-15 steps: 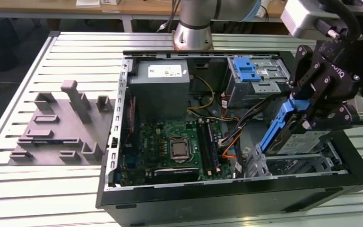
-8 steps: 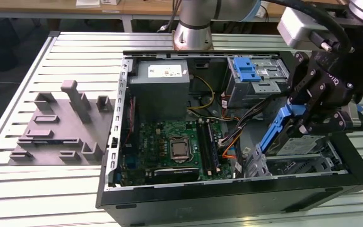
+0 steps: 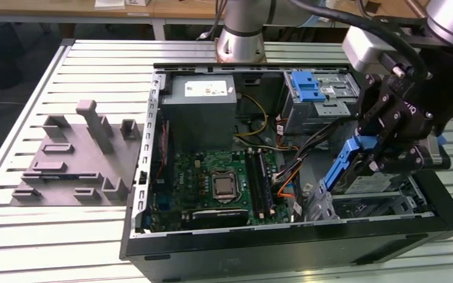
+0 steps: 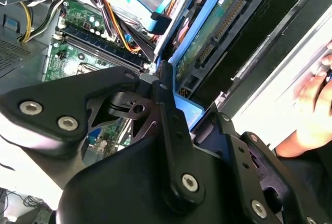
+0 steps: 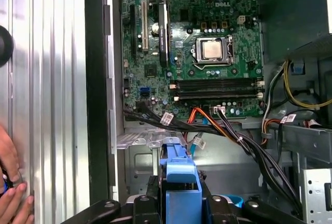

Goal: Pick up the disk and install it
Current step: 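Insert the disk into the insertion slot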

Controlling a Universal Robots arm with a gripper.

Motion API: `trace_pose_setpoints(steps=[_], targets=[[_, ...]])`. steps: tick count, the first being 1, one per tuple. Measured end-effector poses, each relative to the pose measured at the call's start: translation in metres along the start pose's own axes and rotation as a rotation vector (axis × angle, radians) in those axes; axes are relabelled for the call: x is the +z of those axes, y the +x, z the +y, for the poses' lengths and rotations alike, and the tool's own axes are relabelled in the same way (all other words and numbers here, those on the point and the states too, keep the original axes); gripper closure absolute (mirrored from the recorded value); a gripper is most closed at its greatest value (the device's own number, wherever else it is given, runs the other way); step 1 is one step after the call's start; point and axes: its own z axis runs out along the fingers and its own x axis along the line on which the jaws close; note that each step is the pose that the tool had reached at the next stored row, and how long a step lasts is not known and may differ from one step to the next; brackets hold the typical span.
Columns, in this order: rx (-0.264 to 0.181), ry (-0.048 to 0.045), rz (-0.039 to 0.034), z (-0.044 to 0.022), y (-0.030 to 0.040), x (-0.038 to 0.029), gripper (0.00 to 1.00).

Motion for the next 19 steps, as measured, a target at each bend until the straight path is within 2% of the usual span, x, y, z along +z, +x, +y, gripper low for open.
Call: trace_pose_setpoints(steps=[19], targets=[[0.0, 0.0002, -0.0006, -0.0026, -0.0001, 0.0177, 0.63]])
